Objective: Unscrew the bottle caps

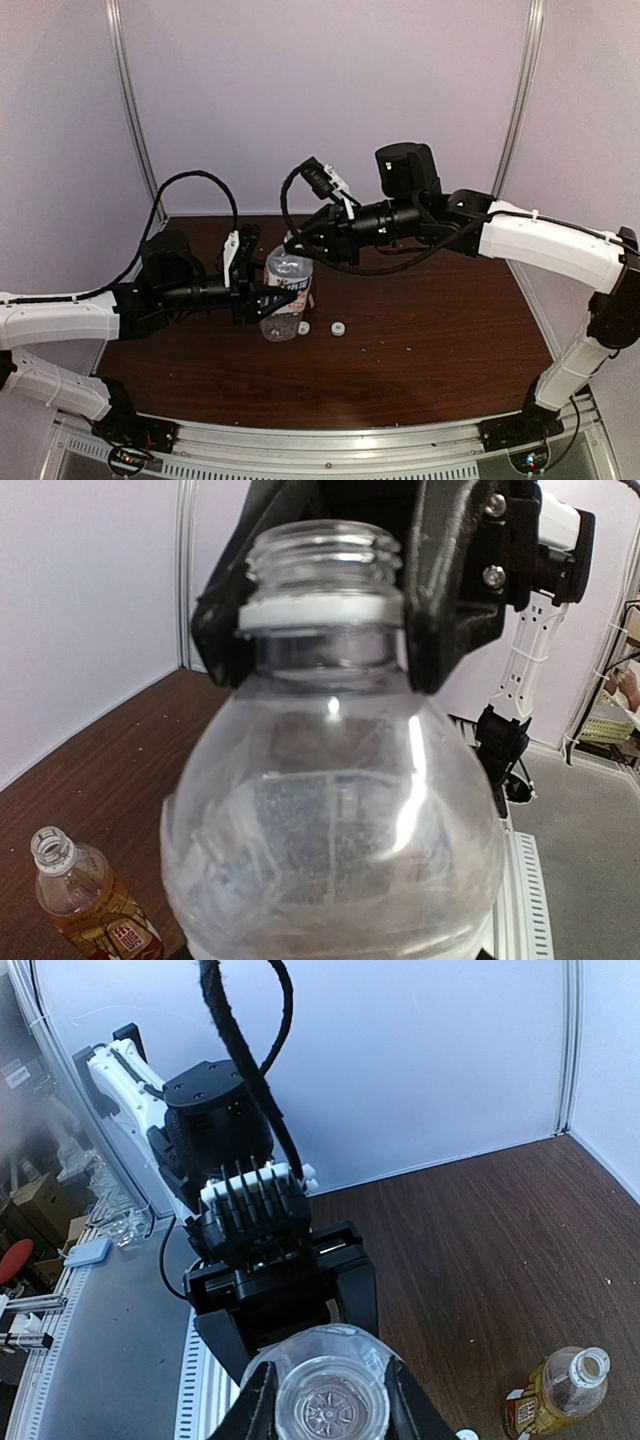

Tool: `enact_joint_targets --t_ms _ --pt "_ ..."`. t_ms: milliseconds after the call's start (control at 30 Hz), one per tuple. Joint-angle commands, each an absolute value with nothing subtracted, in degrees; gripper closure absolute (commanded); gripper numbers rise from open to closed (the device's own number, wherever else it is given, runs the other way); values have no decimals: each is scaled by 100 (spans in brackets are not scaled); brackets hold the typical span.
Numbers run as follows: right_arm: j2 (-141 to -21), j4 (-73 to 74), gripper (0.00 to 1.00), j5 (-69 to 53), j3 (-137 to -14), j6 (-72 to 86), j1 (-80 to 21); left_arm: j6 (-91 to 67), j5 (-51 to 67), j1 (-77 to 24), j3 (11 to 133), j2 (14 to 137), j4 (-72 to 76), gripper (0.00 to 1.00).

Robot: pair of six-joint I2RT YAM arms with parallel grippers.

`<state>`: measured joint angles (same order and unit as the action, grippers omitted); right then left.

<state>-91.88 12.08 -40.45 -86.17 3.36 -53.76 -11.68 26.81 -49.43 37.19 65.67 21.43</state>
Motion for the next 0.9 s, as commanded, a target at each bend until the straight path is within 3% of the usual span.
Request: enact_joint_targets --t_ms 0,133,300,467,633,867 --pt "-9134 1251 90 -3786 -8690 286 -5405 -1108 2669 -4904 3836 6545 2624 45" --pt "-8900 1264 100 -3507 -8482 282 -5376 -1097 2529 -4902 3783 6413 2645 26" --pt "-8548 1318 100 -3185 -8155 271 -5273 -1059 2061 -4896 3641 6197 2607 3" --pt "-8184 1544 100 -2677 -7894 268 -5055 -917 1584 -4896 3484 5810 2421 2" --pt "-8015 2081 100 -1389 -7948 295 -4849 -844 885 -4896 3386 5362 2199 2" --pt "-8363 1959 99 -245 -7901 377 -4643 -992 -322 -4895 3139 4932 2077 2"
